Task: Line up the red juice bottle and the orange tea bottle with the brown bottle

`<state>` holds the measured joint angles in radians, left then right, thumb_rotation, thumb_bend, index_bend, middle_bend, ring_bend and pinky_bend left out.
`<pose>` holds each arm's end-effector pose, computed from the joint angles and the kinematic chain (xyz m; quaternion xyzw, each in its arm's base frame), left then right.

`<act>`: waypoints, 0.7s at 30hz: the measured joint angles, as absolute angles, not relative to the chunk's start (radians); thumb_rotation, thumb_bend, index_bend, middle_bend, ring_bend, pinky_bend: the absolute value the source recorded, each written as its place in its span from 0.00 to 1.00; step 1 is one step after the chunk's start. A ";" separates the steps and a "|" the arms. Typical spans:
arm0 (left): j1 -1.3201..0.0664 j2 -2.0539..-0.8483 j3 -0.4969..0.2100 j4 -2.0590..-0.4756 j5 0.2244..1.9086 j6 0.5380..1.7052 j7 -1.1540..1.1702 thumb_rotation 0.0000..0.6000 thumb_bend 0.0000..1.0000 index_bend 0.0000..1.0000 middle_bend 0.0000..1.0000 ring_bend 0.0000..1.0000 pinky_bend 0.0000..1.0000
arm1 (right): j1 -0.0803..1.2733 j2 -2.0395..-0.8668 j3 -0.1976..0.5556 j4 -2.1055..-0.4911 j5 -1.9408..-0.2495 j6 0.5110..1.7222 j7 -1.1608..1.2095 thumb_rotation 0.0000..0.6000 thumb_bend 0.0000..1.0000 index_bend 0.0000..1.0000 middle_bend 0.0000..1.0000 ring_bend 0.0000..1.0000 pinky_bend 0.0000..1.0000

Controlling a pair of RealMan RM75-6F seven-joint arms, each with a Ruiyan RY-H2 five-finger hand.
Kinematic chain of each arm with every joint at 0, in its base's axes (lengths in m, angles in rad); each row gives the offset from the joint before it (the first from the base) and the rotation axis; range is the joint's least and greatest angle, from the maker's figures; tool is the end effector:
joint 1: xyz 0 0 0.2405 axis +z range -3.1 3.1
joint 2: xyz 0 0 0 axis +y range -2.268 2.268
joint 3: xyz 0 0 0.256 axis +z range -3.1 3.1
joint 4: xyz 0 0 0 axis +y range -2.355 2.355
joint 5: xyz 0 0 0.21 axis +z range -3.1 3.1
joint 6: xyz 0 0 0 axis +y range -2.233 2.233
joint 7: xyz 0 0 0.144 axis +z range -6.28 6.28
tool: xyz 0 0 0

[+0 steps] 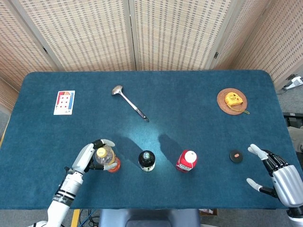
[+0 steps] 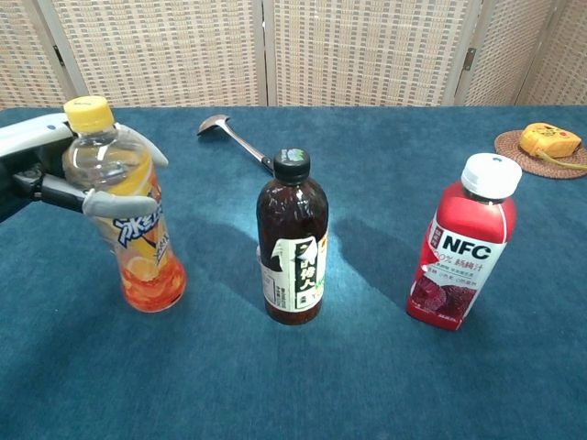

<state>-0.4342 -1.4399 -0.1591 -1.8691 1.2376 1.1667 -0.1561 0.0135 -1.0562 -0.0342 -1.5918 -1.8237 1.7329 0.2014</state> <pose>-0.1561 0.2553 0.0268 -0.5210 -0.6134 -0.5226 0.2814 -0.2805 -0.1350 0.1812 0.6201 -0.3424 0.5061 0.4921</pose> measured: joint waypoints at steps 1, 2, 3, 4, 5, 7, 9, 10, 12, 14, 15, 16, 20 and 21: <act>-0.433 -1.440 -0.158 -1.870 1.238 1.167 -0.155 1.00 0.07 0.67 0.54 0.24 0.21 | 0.014 -1.057 -0.034 -1.592 -1.823 1.732 0.202 1.00 0.00 0.12 0.26 0.22 0.40; -0.433 -1.439 -0.158 -1.870 1.238 1.167 -0.155 1.00 0.07 0.67 0.54 0.24 0.21 | 0.014 -1.057 -0.034 -1.591 -1.823 1.731 0.202 1.00 0.00 0.12 0.26 0.22 0.40; -0.433 -1.438 -0.157 -1.871 1.237 1.166 -0.154 1.00 0.07 0.67 0.54 0.24 0.21 | 0.014 -1.057 -0.034 -1.591 -1.823 1.730 0.201 1.00 0.00 0.12 0.26 0.22 0.40; -0.432 -1.437 -0.157 -1.871 1.236 1.164 -0.153 1.00 0.07 0.67 0.54 0.24 0.21 | 0.015 -1.058 -0.035 -1.591 -1.823 1.729 0.201 1.00 0.00 0.12 0.26 0.22 0.40; -0.432 -1.436 -0.156 -1.872 1.234 1.163 -0.153 1.00 0.07 0.67 0.54 0.24 0.21 | 0.015 -1.058 -0.035 -1.591 -1.822 1.728 0.201 1.00 0.00 0.12 0.26 0.22 0.40; -0.432 -1.434 -0.154 -1.872 1.232 1.158 -0.151 1.00 0.07 0.66 0.54 0.24 0.21 | 0.016 -1.059 -0.034 -1.591 -1.822 1.727 0.199 1.00 0.00 0.12 0.26 0.22 0.40; -0.432 -1.432 -0.152 -1.871 1.229 1.152 -0.150 1.00 0.07 0.63 0.54 0.24 0.21 | 0.016 -1.059 -0.034 -1.591 -1.822 1.727 0.199 1.00 0.00 0.12 0.26 0.22 0.40; -0.433 -1.431 -0.151 -1.871 1.228 1.149 -0.149 1.00 0.07 0.62 0.54 0.24 0.21 | 0.016 -1.059 -0.034 -1.591 -1.822 1.727 0.199 1.00 0.00 0.12 0.26 0.22 0.40; -0.433 -1.429 -0.147 -1.870 1.226 1.143 -0.146 1.00 0.07 0.58 0.52 0.24 0.21 | 0.016 -1.060 -0.034 -1.590 -1.821 1.728 0.200 1.00 0.00 0.12 0.26 0.22 0.40; -0.434 -1.428 -0.145 -1.868 1.227 1.140 -0.143 1.00 0.07 0.53 0.48 0.23 0.21 | 0.016 -1.059 -0.033 -1.590 -1.821 1.728 0.201 1.00 0.00 0.12 0.26 0.22 0.40; -0.434 -1.428 -0.144 -1.868 1.228 1.139 -0.142 1.00 0.07 0.50 0.46 0.23 0.21 | 0.016 -1.059 -0.033 -1.590 -1.821 1.729 0.201 1.00 0.00 0.12 0.26 0.22 0.40; -0.434 -1.428 -0.143 -1.867 1.229 1.140 -0.142 1.00 0.07 0.47 0.43 0.22 0.21 | 0.015 -1.059 -0.034 -1.590 -1.822 1.730 0.202 1.00 0.00 0.12 0.26 0.22 0.40; -0.433 -1.431 -0.142 -1.864 1.235 1.140 -0.142 1.00 0.07 0.40 0.34 0.19 0.21 | 0.015 -1.057 -0.034 -1.591 -1.823 1.733 0.203 1.00 0.00 0.12 0.26 0.22 0.40; -0.433 -1.432 -0.141 -1.863 1.237 1.140 -0.143 1.00 0.07 0.37 0.31 0.18 0.21 | 0.014 -1.057 -0.033 -1.591 -1.823 1.734 0.203 1.00 0.00 0.12 0.26 0.22 0.40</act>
<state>-0.4327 -1.4318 -0.1412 -1.8627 1.2368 1.1401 -0.1427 0.0142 -1.0570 -0.0335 -1.5908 -1.8228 1.7338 0.2030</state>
